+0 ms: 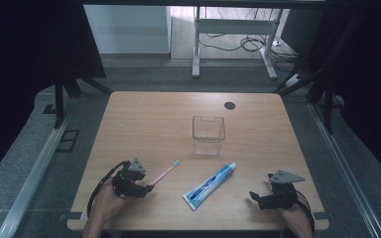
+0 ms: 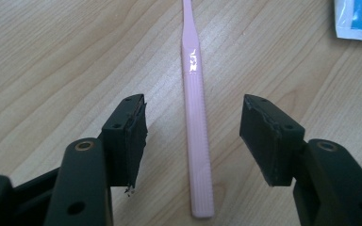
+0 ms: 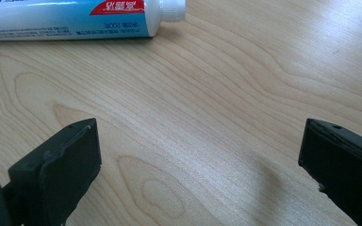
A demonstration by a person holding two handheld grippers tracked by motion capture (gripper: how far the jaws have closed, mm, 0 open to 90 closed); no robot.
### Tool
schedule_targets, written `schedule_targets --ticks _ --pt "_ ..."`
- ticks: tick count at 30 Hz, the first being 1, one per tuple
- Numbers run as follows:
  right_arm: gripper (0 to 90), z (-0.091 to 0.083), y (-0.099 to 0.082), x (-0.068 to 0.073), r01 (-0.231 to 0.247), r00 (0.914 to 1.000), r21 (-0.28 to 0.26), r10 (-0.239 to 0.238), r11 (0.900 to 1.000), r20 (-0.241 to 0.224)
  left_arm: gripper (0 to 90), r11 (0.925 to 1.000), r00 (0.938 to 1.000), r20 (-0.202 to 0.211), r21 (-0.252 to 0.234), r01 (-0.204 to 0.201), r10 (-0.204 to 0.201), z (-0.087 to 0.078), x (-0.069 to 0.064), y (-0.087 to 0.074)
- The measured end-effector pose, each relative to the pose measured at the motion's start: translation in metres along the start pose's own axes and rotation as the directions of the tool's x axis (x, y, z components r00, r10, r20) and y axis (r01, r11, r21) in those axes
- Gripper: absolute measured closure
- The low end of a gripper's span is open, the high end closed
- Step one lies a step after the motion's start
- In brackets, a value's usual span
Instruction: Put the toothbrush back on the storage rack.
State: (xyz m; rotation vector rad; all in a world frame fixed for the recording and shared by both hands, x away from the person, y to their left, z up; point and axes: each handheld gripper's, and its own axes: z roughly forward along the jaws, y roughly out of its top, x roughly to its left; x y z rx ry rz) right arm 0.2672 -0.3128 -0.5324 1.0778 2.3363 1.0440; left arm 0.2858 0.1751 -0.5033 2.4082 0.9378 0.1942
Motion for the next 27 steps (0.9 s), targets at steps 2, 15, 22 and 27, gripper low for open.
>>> schedule_targets --ticks 2,15,22,27 --pt "0.0 0.0 0.0 0.0 0.001 1.0 0.003 -0.001 1.0 0.001 42.4 1.0 1.0 0.001 0.005 -0.001 0.001 0.0 0.0 0.002" --pt "0.3 0.002 -0.001 0.001 0.007 1.0 0.022 -0.007 0.9997 -0.006 53.6 0.9835 0.9974 0.009 0.166 -0.072 0.072 0.013 0.0 0.037" --pt "0.7 0.002 -0.001 0.001 0.009 0.9999 0.019 -0.009 0.9998 -0.004 61.6 0.9669 0.9964 0.02 0.241 -0.084 0.082 0.025 0.001 0.053" --pt "0.9 0.001 0.0 0.001 0.009 1.0 0.015 -0.009 0.9999 -0.003 68.2 0.9583 0.9967 0.039 0.274 -0.08 0.072 0.032 0.002 0.061"
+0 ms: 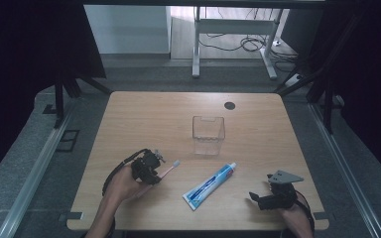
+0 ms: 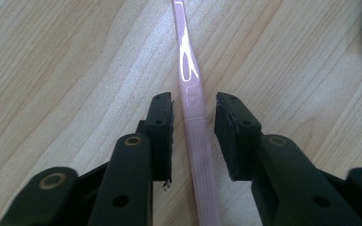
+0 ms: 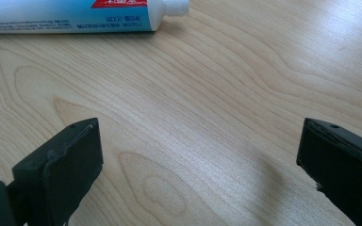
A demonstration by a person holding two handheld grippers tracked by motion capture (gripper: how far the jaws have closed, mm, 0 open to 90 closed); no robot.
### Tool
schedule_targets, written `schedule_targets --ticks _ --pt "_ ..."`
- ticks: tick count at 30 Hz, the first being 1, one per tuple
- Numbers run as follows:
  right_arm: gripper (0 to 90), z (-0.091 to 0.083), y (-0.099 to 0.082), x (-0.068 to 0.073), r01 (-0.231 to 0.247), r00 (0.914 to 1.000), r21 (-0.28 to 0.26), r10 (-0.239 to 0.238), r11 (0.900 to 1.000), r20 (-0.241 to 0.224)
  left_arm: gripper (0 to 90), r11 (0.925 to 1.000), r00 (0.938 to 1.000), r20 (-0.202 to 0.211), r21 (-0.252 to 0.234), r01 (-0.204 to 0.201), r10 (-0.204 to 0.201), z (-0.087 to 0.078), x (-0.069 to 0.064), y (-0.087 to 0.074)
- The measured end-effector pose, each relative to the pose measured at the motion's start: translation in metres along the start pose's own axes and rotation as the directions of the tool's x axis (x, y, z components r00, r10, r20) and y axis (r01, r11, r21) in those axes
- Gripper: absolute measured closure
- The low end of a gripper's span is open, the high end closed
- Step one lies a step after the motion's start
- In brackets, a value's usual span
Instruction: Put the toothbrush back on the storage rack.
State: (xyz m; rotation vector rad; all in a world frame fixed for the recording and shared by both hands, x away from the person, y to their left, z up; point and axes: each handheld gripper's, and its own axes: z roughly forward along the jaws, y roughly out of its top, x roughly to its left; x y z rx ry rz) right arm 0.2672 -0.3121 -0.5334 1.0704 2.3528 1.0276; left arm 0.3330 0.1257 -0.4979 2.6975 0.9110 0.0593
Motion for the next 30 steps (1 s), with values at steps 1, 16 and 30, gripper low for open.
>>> schedule_targets --ticks 1,16,30 --pt "0.9 0.0 0.0 0.0 0.0 1.0 0.001 0.0 1.0 0.0 68.9 1.0 1.0 0.0 0.0 0.0 0.0 0.0 0.0 0.0" --pt "1.3 -0.001 0.0 0.0 -0.002 1.0 -0.002 0.002 1.0 0.002 78.8 0.9987 1.0 0.007 0.051 0.006 -0.006 0.006 0.001 0.01" --pt "1.5 -0.002 0.0 -0.001 0.001 1.0 -0.012 -0.001 0.9999 0.006 78.8 0.9986 0.9992 0.028 -0.043 0.03 -0.029 -0.012 0.004 0.007"
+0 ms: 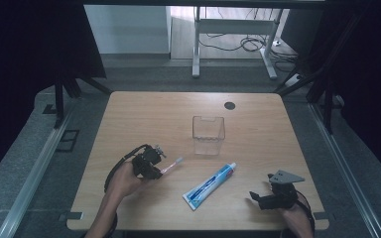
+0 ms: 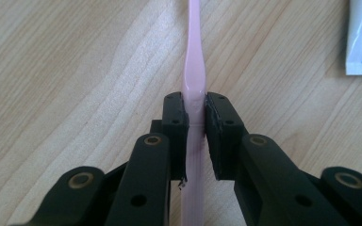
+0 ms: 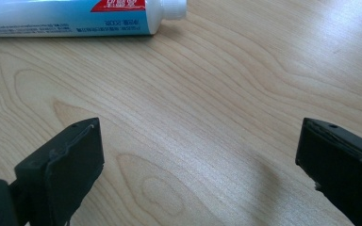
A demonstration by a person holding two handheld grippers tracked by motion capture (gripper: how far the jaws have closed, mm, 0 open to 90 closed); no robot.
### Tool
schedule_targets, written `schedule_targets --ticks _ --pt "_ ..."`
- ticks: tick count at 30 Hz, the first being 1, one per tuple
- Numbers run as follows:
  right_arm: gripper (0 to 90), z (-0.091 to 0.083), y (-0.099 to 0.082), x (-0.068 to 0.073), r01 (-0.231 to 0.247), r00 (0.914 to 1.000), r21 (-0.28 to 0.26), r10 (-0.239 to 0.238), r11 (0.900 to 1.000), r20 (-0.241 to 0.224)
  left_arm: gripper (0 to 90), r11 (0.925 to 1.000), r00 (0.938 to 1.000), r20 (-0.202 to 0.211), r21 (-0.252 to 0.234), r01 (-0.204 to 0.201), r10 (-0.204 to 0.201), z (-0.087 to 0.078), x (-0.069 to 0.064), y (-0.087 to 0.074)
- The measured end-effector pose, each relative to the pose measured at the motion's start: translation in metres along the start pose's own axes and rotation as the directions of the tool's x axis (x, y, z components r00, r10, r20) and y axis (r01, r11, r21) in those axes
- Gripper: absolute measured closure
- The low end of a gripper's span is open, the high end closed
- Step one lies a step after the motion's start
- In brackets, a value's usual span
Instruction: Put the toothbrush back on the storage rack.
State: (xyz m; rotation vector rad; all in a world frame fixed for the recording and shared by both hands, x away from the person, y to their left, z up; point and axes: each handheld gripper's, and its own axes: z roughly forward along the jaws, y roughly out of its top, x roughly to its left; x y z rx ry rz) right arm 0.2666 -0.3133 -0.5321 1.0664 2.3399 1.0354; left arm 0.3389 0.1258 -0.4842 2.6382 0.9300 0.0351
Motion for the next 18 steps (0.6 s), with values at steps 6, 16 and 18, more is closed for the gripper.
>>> schedule_targets --ticks 6,16,18 --pt "1.6 0.0 0.0 0.0 0.001 1.0 0.0 -0.001 1.0 0.002 78.8 0.9993 1.0 0.006 -0.037 0.002 -0.001 -0.005 0.0 0.0" --pt "1.6 0.0 0.0 0.0 0.001 1.0 0.001 -0.001 1.0 0.004 78.8 0.9945 0.9997 0.022 -0.105 0.002 0.001 -0.018 -0.001 0.005" --pt "1.7 0.0 0.0 0.0 0.001 1.0 0.001 -0.001 1.0 0.003 78.8 0.9929 0.9996 0.028 -0.119 0.004 -0.001 -0.021 -0.001 0.006"
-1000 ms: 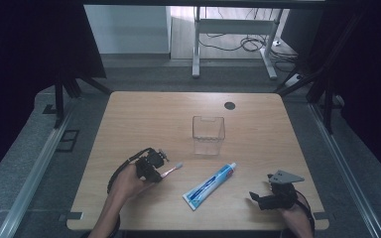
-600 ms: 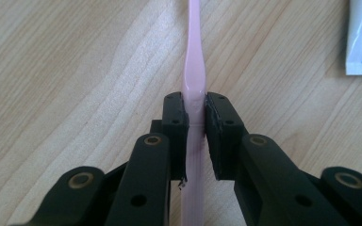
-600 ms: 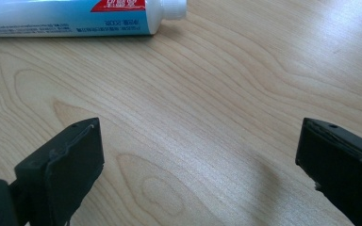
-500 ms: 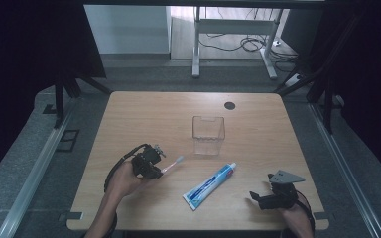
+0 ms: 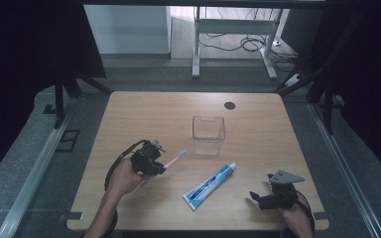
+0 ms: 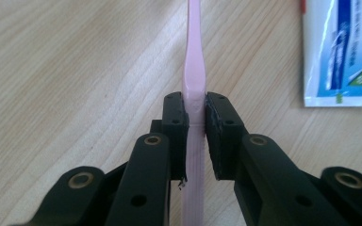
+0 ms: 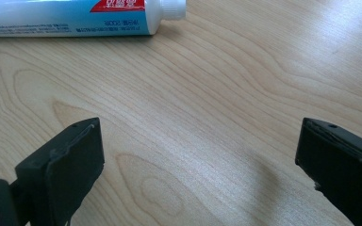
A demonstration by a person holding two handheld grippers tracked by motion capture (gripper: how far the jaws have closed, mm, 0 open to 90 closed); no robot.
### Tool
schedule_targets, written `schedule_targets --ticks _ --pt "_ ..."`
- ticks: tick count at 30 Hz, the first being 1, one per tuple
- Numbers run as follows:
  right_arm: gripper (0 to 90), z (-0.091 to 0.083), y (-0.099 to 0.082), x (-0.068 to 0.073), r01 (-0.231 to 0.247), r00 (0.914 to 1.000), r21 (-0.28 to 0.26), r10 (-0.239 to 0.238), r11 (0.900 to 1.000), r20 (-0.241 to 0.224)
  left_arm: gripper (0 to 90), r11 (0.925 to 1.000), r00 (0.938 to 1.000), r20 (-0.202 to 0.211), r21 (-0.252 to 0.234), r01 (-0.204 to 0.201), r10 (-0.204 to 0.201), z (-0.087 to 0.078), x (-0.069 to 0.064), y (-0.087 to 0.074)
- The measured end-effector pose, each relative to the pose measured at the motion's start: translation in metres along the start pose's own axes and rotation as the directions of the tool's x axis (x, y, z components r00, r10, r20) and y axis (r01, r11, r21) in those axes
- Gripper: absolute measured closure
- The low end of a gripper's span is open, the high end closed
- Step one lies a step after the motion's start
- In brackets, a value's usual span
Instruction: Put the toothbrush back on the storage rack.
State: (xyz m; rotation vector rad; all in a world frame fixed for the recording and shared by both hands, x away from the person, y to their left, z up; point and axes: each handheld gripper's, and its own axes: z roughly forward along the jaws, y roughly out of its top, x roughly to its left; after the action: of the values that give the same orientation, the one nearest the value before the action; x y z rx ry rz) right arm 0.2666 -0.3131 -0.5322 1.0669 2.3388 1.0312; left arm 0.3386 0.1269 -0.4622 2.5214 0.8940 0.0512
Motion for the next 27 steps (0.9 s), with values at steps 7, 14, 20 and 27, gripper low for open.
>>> schedule_targets --ticks 7,14,20,27 --pt "1.8 0.0 0.0 0.0 0.001 1.0 -0.001 -0.001 1.0 0.0 78.8 0.9986 0.9999 -0.011 -0.053 -0.006 0.005 -0.014 0.0 0.007" --pt "1.7 -0.001 0.0 0.0 -0.002 1.0 -0.003 0.002 1.0 0.001 78.8 0.9962 0.9999 -0.006 -0.086 -0.014 0.013 -0.024 -0.001 0.015" --pt "1.7 -0.001 0.001 0.0 -0.003 1.0 -0.013 0.003 0.9999 0.0 78.8 0.9923 0.9998 -0.007 -0.122 -0.021 0.021 -0.031 -0.003 0.024" --pt "1.5 -0.001 0.001 0.0 -0.002 1.0 -0.017 0.002 0.9998 -0.006 78.8 0.9873 0.9995 -0.016 -0.156 -0.029 0.027 -0.035 -0.005 0.035"
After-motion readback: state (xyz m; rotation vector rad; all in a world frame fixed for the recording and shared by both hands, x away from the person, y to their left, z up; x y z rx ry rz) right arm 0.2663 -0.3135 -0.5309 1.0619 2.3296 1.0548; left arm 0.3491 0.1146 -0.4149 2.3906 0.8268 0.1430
